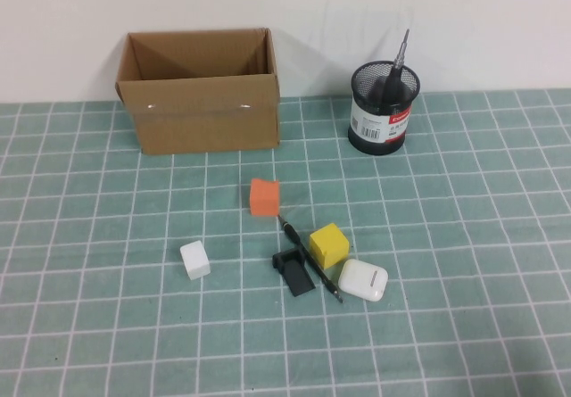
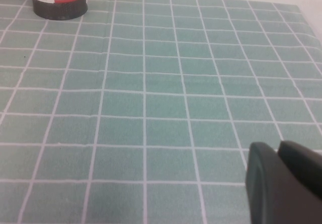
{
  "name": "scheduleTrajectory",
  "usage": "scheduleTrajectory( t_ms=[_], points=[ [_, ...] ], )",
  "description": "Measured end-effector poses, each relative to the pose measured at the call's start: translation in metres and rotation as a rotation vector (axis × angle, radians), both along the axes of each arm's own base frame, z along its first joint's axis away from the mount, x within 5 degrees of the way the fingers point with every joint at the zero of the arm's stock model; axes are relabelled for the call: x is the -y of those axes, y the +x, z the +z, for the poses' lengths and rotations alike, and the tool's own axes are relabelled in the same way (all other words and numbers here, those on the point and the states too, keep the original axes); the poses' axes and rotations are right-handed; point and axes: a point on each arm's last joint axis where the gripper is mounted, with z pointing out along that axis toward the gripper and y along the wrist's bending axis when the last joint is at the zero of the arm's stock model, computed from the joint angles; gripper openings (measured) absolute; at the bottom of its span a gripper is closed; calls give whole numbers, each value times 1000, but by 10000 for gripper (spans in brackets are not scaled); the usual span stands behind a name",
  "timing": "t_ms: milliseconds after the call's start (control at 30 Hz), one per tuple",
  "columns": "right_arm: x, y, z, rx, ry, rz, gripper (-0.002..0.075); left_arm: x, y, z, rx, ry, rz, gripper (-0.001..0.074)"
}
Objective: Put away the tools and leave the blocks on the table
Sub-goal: Pick up the long Screwdriver from the table
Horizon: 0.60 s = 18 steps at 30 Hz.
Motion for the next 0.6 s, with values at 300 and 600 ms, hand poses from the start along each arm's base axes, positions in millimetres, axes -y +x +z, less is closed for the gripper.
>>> scheduleTrajectory(
  t_ms=[300,600],
  points=[
    [0,0,0,-2,0,0,-7,-11,-8,-47,56,-60,176,-3],
    [0,0,0,-2,0,0,-7,-12,-6,-83,-167,-58,191,-3]
  ],
)
